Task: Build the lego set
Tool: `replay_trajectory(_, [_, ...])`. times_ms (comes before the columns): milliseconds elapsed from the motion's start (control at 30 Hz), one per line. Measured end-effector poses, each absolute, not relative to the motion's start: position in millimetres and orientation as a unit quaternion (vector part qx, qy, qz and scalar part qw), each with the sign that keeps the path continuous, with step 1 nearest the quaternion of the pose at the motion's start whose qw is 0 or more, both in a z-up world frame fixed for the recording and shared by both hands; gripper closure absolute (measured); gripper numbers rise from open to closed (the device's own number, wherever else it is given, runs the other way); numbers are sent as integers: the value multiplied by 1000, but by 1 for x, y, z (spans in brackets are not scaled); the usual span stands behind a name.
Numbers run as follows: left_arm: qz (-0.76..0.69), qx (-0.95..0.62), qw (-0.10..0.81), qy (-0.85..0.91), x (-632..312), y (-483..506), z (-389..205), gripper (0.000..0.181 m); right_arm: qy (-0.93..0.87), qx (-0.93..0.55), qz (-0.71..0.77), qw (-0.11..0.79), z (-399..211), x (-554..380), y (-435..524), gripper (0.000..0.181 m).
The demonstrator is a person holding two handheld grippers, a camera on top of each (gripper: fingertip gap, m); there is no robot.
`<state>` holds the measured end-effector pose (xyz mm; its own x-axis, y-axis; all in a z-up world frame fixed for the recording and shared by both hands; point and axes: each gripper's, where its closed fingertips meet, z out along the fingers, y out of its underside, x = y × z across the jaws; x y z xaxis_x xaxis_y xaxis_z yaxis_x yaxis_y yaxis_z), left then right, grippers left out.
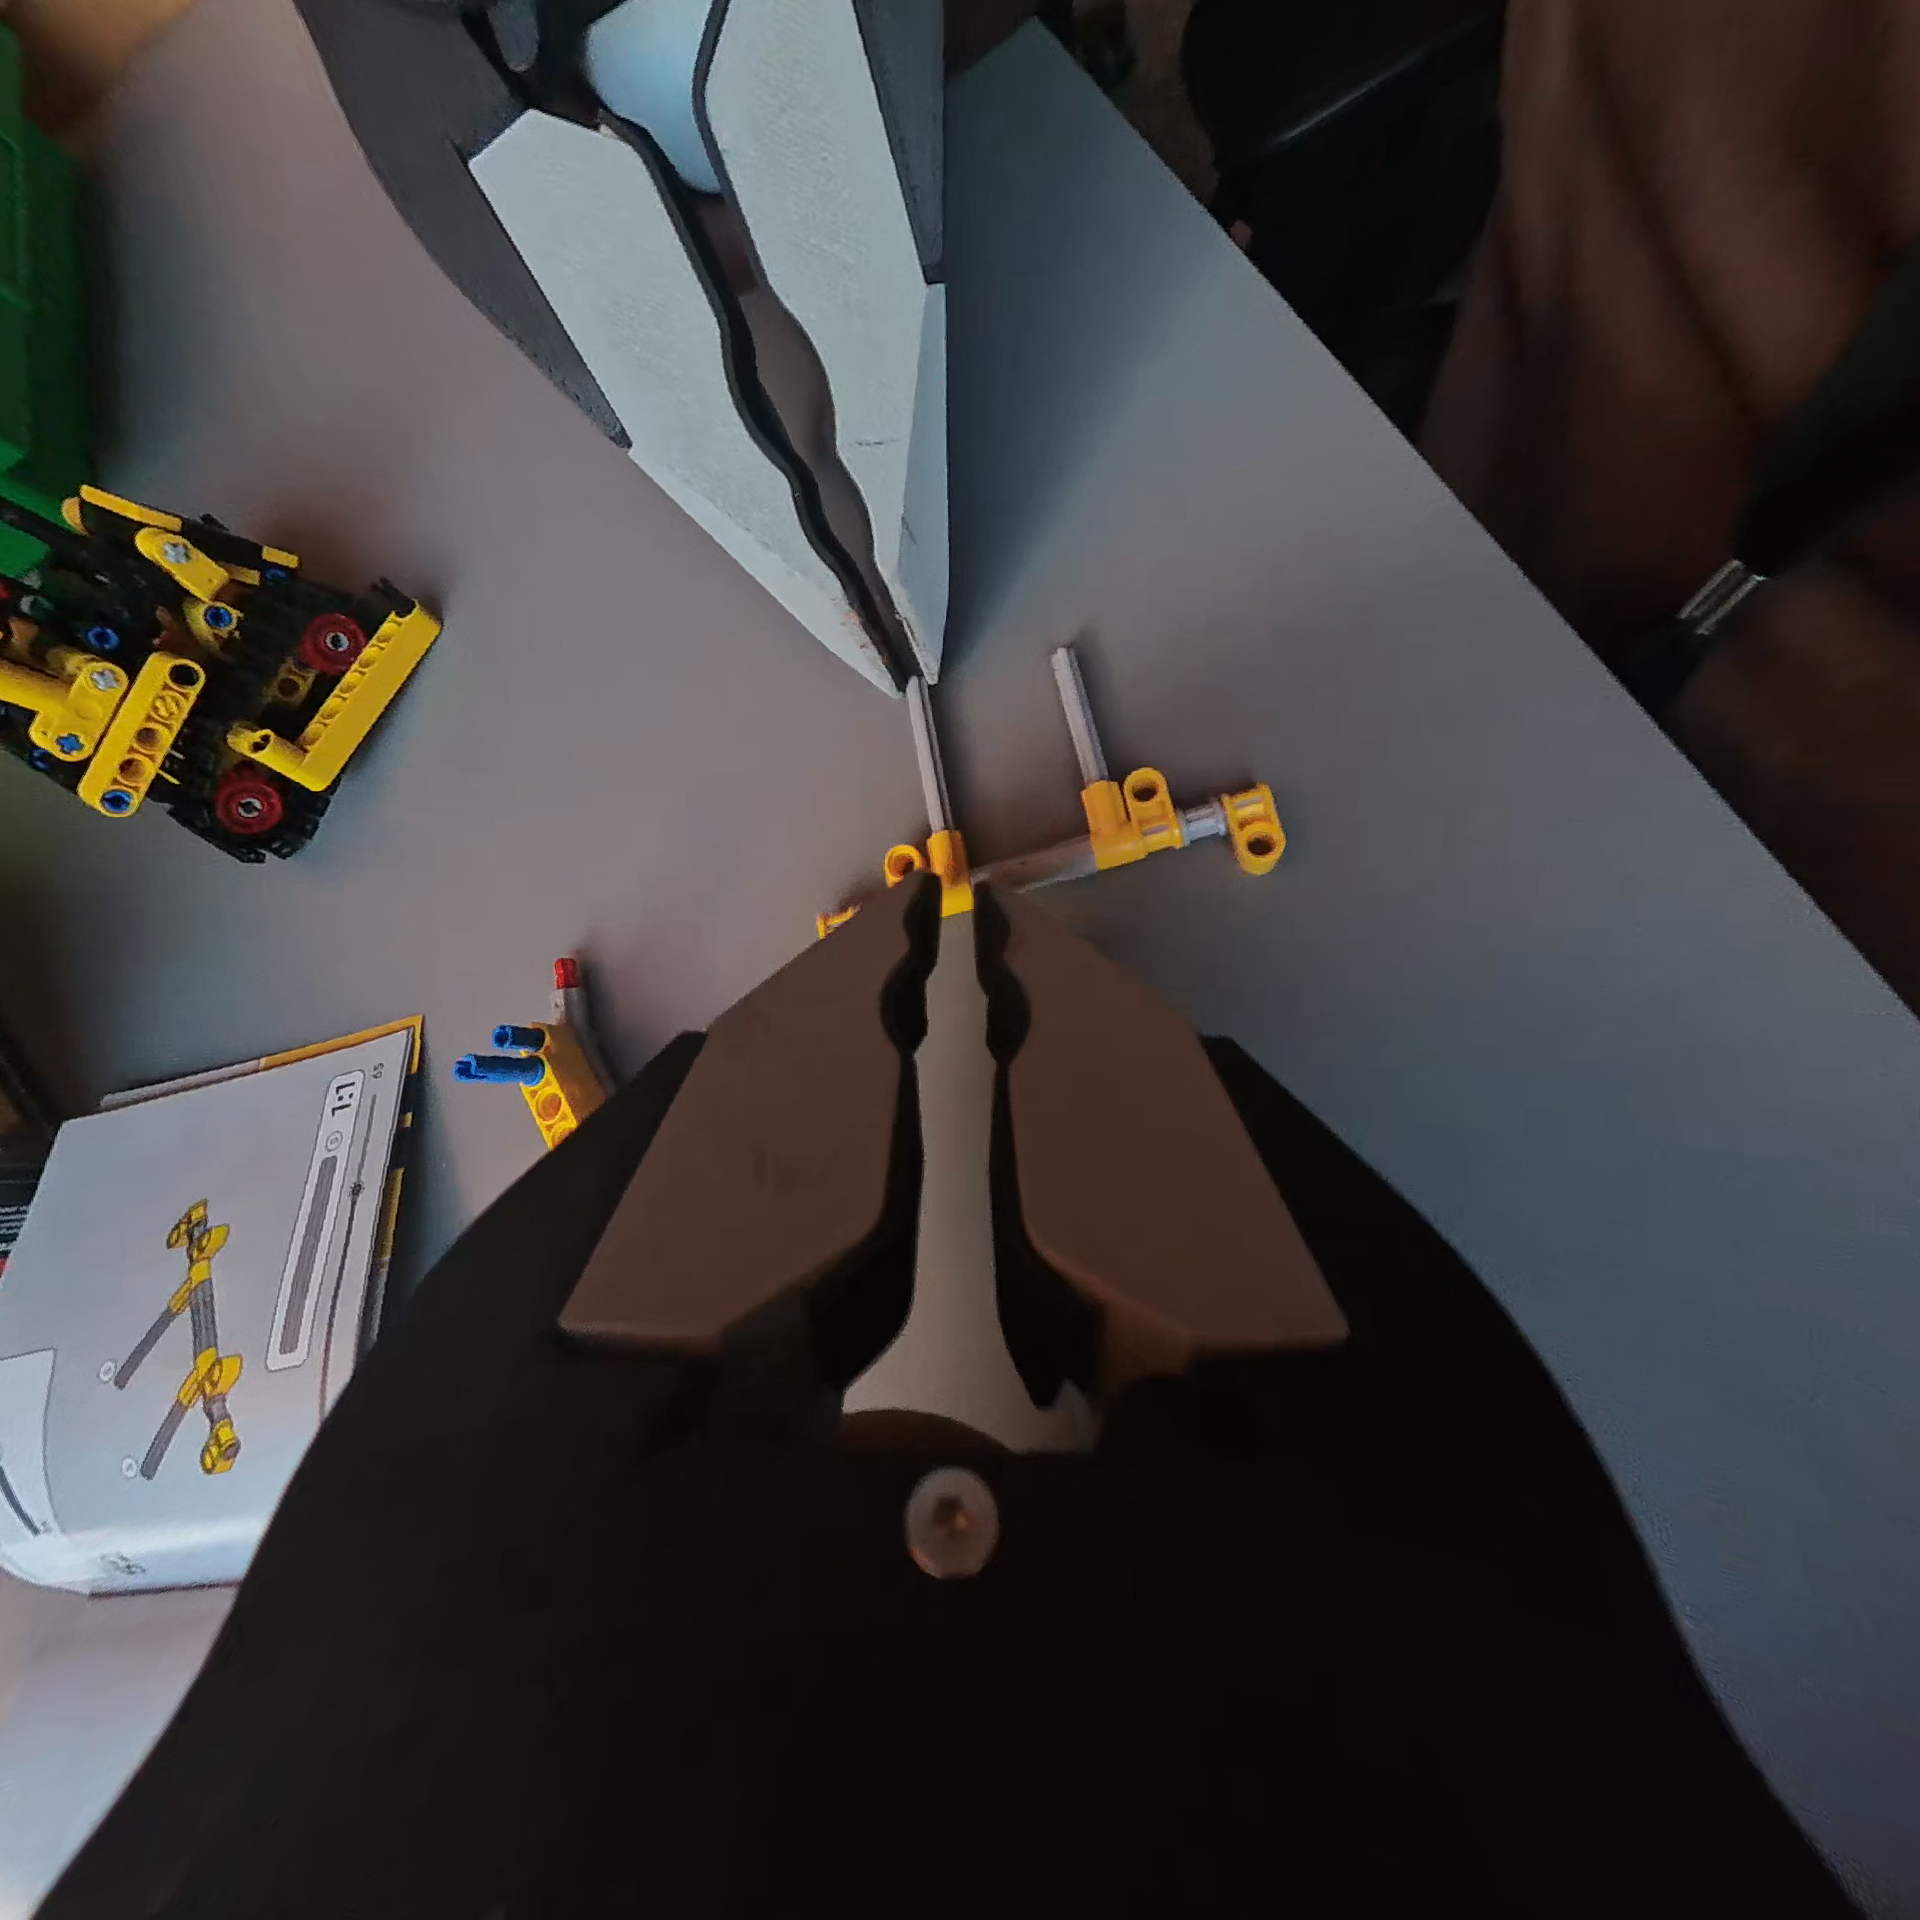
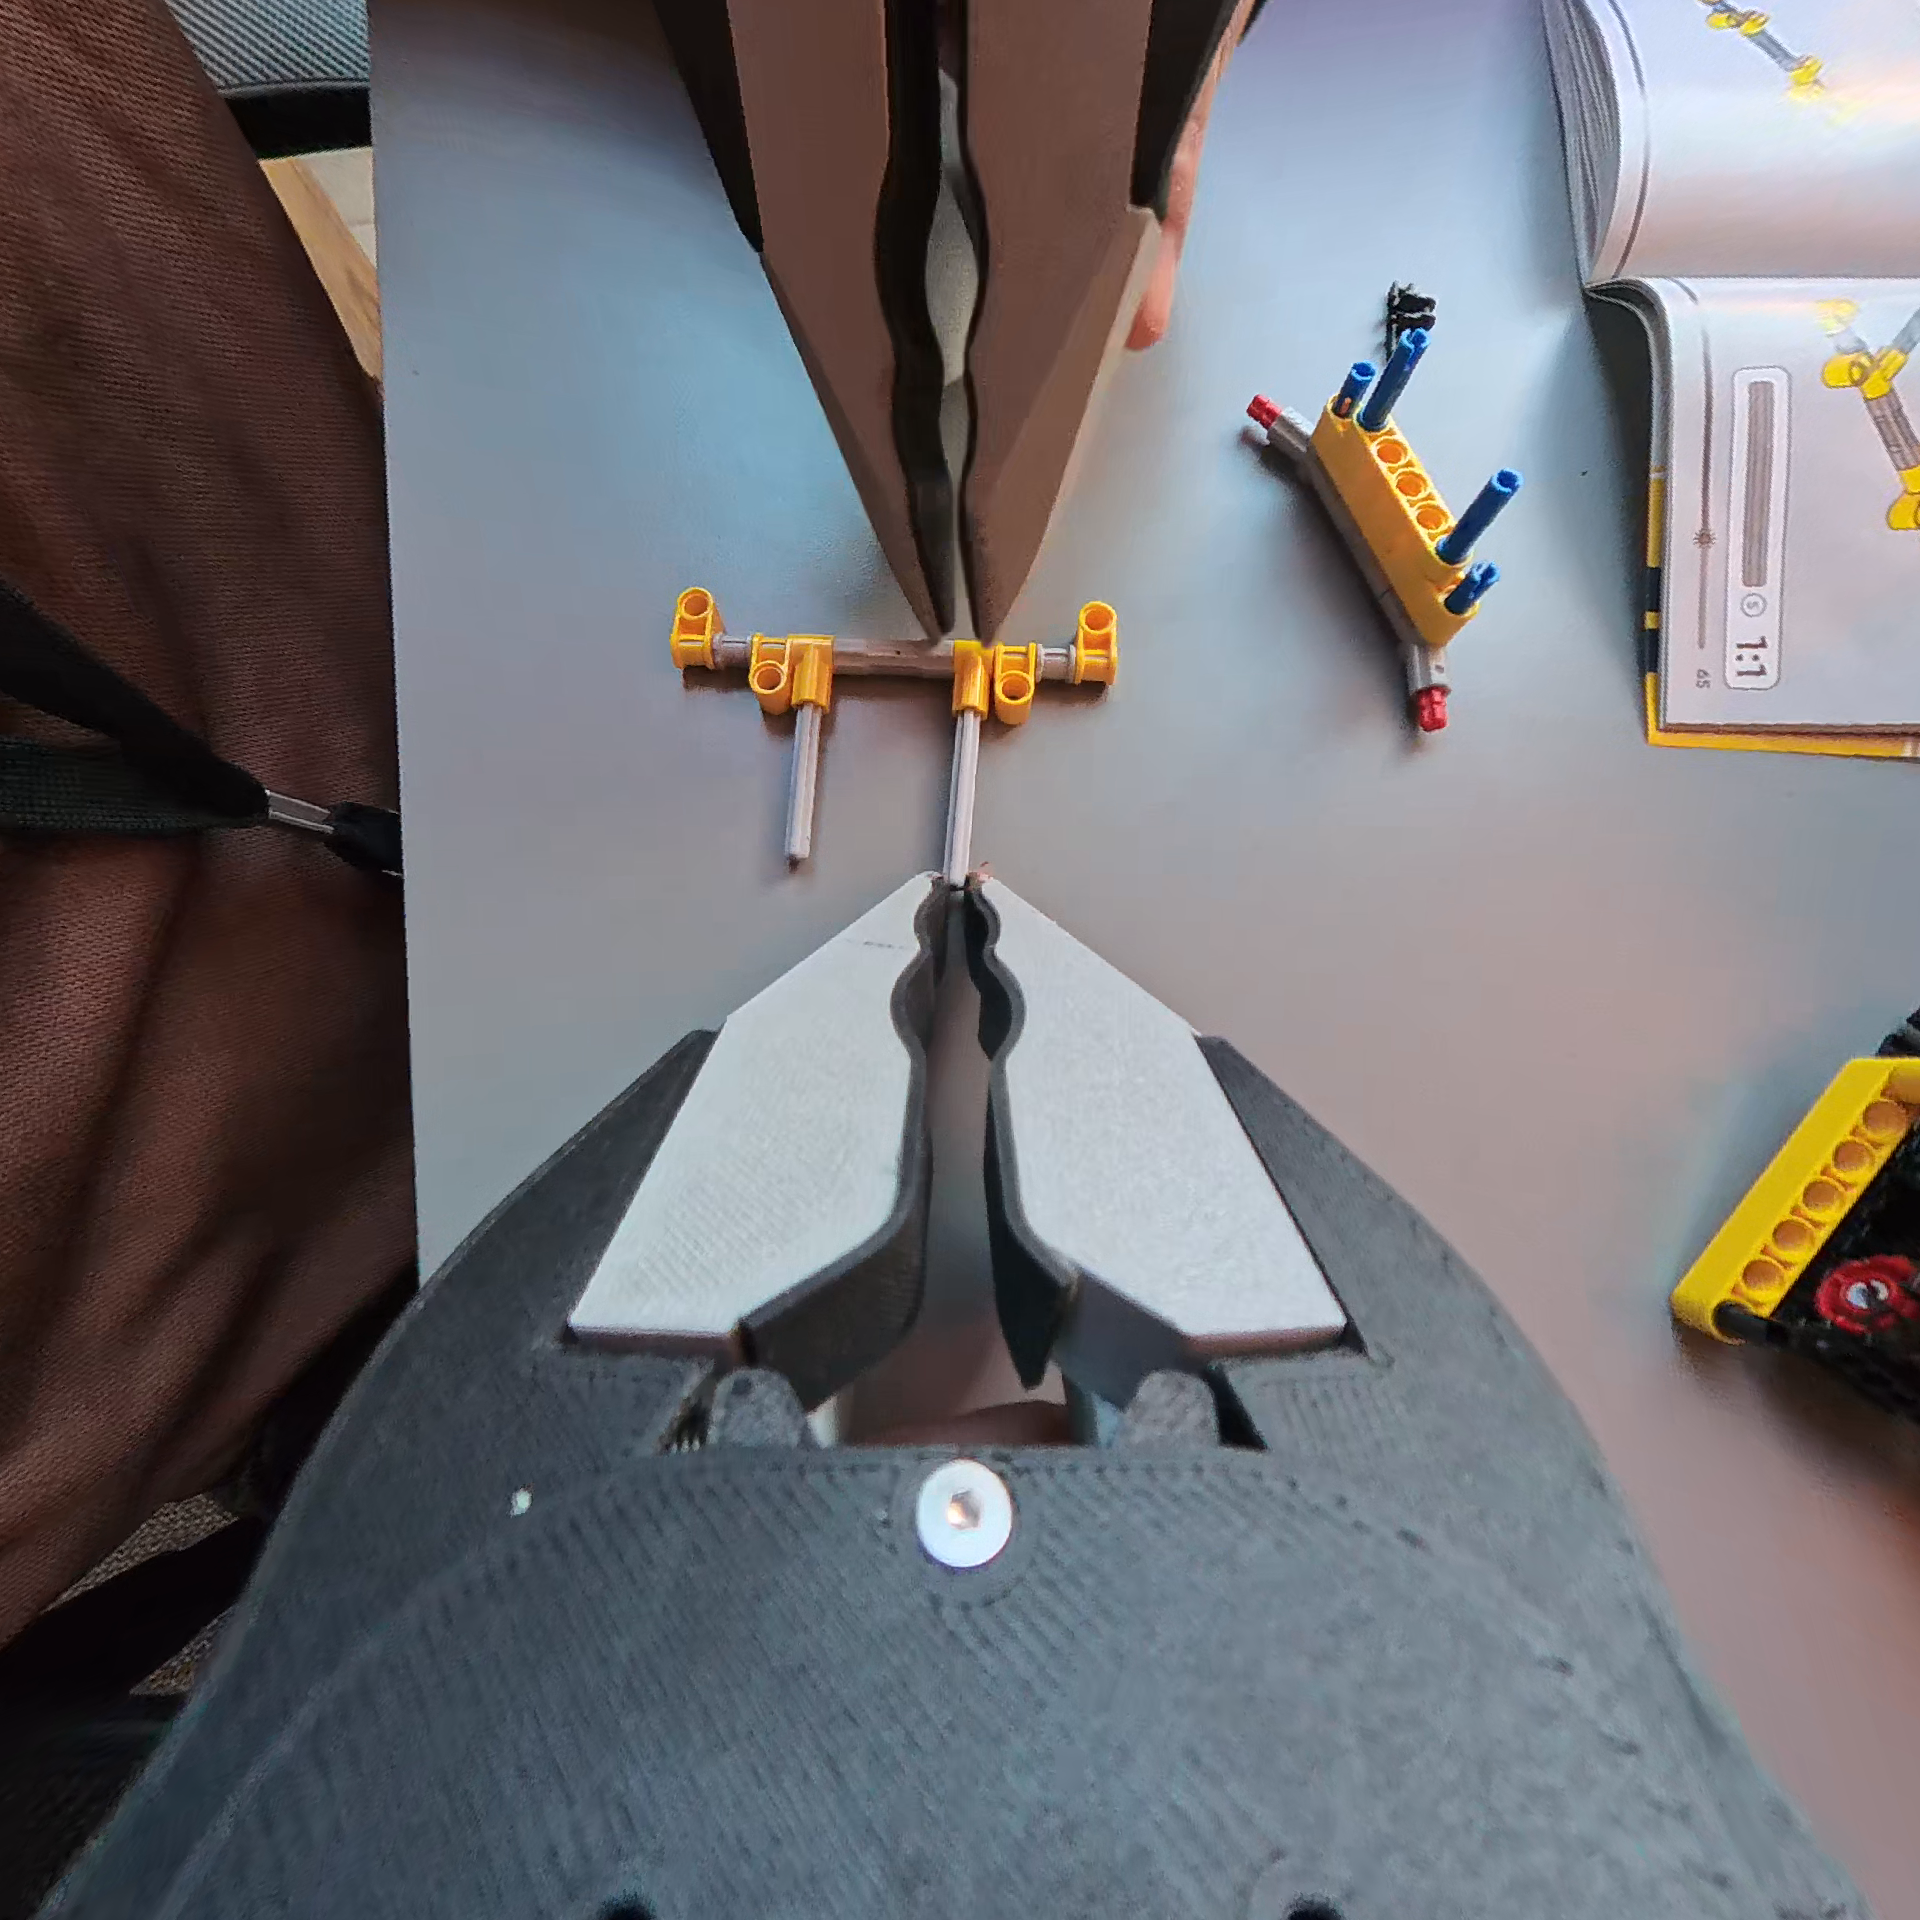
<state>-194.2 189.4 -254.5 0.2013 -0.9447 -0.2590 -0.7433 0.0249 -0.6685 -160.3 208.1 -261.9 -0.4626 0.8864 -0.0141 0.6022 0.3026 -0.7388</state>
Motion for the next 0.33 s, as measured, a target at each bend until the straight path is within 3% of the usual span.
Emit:
replay_trajectory(33, [-135,-678,363,624,-194,189,-256,181,-783,-474,349,203,-262,-161,208,181])
replay_trajectory(333, [-106,-647,356,666,-198,189,-257,180,-797,-450,360,181,-262,-166,212,181])
